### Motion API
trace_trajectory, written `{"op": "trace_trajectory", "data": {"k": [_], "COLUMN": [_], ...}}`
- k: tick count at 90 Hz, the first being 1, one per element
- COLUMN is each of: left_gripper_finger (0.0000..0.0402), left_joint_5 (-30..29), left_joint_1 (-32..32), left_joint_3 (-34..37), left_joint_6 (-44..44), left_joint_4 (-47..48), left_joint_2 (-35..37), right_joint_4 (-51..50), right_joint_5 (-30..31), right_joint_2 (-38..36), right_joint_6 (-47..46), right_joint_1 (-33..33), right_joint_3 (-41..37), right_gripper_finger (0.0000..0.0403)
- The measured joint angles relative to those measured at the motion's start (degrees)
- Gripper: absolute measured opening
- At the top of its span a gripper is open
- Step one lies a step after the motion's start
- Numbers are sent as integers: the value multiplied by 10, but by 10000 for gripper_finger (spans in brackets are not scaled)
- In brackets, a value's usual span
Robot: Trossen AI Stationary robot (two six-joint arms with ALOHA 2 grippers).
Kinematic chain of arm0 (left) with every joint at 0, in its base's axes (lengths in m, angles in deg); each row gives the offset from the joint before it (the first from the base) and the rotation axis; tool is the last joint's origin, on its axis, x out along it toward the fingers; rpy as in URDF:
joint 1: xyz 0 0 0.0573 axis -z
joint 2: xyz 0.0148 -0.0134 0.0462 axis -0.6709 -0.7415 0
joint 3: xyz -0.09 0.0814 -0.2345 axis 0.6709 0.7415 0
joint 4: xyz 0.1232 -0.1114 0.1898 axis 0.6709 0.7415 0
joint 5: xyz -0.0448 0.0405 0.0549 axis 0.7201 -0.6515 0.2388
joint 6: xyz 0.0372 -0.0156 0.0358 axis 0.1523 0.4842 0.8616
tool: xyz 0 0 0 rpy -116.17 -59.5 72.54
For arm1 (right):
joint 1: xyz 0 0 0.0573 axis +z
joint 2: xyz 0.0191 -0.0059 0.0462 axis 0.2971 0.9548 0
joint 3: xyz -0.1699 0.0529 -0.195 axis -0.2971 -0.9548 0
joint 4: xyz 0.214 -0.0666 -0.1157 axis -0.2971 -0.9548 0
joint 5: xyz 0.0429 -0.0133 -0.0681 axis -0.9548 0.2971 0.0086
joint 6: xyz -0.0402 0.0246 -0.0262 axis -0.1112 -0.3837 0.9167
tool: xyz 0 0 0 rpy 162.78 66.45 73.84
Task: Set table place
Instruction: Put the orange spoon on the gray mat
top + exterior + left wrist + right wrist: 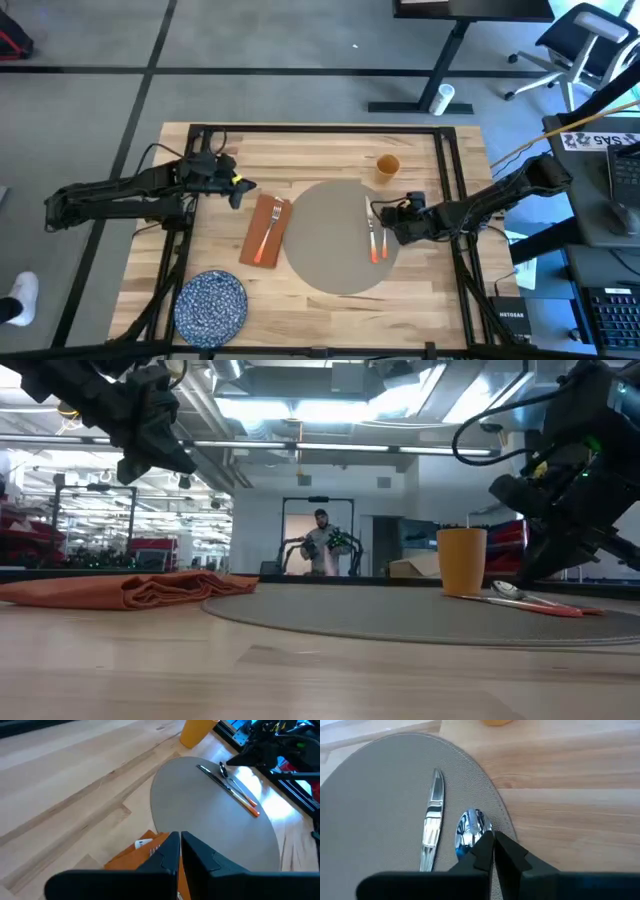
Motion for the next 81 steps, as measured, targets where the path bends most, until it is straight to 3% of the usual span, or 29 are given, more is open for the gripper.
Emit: {"op": "trace_trajectory", "data": {"k": [23,42,81], "left_gripper_finger": [0,0,0], "left_joint_5": [-7,-8,-9], "left_joint_1": [0,0,0], "left_joint_3": [0,0,0], "left_joint_6": [0,-2,-4], "left_joint_4": [17,25,23], "left_joint_2": [0,0,0], "right_joint_4": [-11,36,41], "right_joint_5": [-10,-24,-16], "right_joint_2": [10,24,26], "right_joint_6": [6,58,56], "right_joint_1": [-23,-49,-49], "right_joint_3": [0,0,0], "right_gripper_finger": [0,0,0]}}
